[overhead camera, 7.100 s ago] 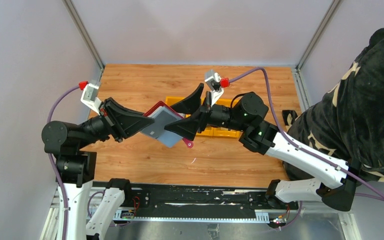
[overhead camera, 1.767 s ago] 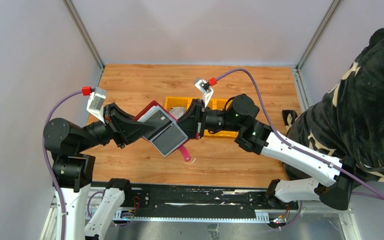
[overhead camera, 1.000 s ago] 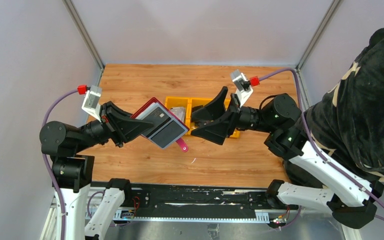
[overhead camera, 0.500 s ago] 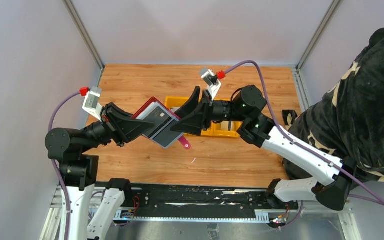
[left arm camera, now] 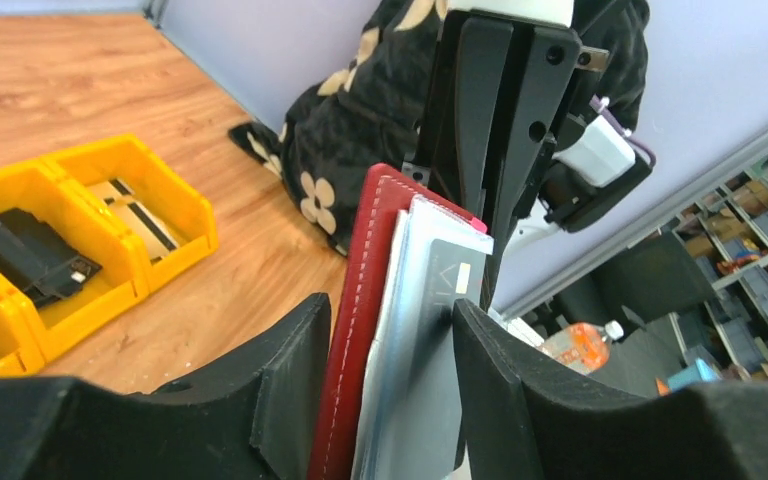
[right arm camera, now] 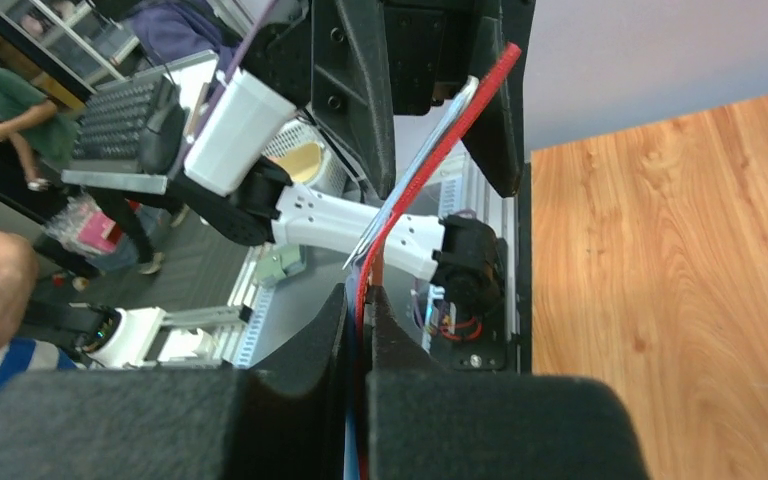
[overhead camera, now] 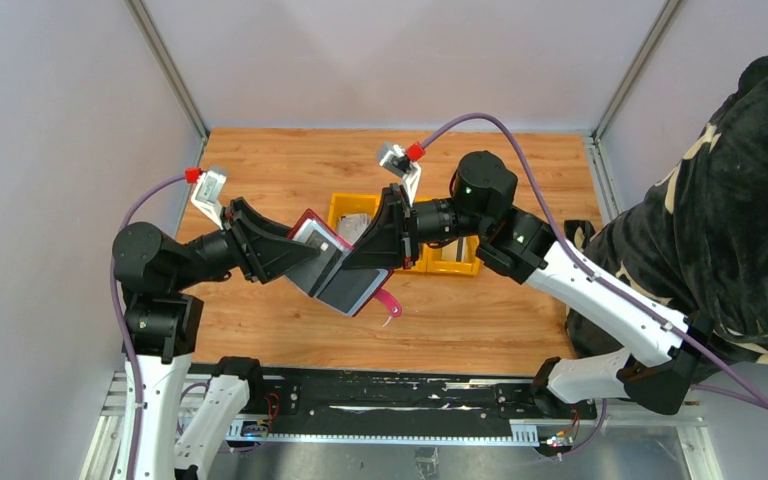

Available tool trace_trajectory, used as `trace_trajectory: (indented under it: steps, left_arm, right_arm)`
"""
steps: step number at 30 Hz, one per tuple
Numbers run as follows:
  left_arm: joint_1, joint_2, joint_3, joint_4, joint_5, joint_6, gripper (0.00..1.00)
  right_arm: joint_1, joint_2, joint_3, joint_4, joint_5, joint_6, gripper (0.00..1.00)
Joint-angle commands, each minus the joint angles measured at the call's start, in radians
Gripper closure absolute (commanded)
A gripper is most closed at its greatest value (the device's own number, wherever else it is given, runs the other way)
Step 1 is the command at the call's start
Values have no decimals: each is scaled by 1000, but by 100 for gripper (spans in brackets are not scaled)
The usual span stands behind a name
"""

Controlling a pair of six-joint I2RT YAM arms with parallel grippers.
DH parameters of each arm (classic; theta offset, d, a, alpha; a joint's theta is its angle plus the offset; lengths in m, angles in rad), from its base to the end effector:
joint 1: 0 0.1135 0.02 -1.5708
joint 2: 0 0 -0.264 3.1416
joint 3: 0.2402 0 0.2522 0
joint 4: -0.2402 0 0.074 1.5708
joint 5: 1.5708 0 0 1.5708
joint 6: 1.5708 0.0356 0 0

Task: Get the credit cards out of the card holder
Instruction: Remove the credit card from the card holder.

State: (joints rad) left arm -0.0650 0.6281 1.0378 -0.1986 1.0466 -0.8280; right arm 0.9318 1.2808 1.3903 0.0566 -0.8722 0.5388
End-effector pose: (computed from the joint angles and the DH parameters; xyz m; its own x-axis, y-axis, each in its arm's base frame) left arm 0.0947 -0.0371 0.4405 -0.5047 -0.3366 -0.7950 0.7473 0.2906 -0.5975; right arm 0.1433 0.2386 0.4689 -0.4114 -0.0003 -0.9115 -0.8803 -0.2592 0.3974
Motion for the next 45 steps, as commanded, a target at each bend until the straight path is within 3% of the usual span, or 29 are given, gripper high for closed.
trace_trajectory:
  steps: [1, 10, 15, 17, 18, 22, 25, 28, 32, 37, 45]
  left_arm:
    - [0, 4, 9, -40, 105, 59, 50]
    - [1, -7, 3, -35, 291, 70, 57]
    - [1, 1, 19, -126, 316, 164, 72]
    - [0, 5, 31, -167, 303, 210, 81]
    - [-1, 10, 36, -179, 289, 225, 86]
    - [0, 24, 43, -181, 196, 241, 96]
    - [0, 31, 38, -184, 89, 252, 100]
    - [1, 34, 27, -183, -14, 250, 100]
    - [0, 34, 14, -162, -117, 231, 100]
    - [1, 40, -20, -75, -111, 131, 100]
    - [0, 37, -47, 2, -51, 46, 100]
  right_arm:
    - [9, 9, 82, -198, -62, -145, 100]
    - [-5, 77, 158, -263, -124, -196, 100]
    - [-19, 101, 173, -272, -153, -211, 99]
    - [-32, 104, 172, -277, -160, -217, 85]
    - [-39, 106, 169, -277, -161, -220, 71]
    - [-81, 89, 153, -276, -99, -216, 46]
    - [-118, 49, 136, -256, -33, -194, 39]
    - [-127, -11, 99, -224, 95, -182, 38]
    - [-125, -112, -54, 11, 161, -50, 44]
    - [-88, -117, -155, 205, 108, 125, 48]
    - [-51, 22, -213, 521, 14, 366, 55]
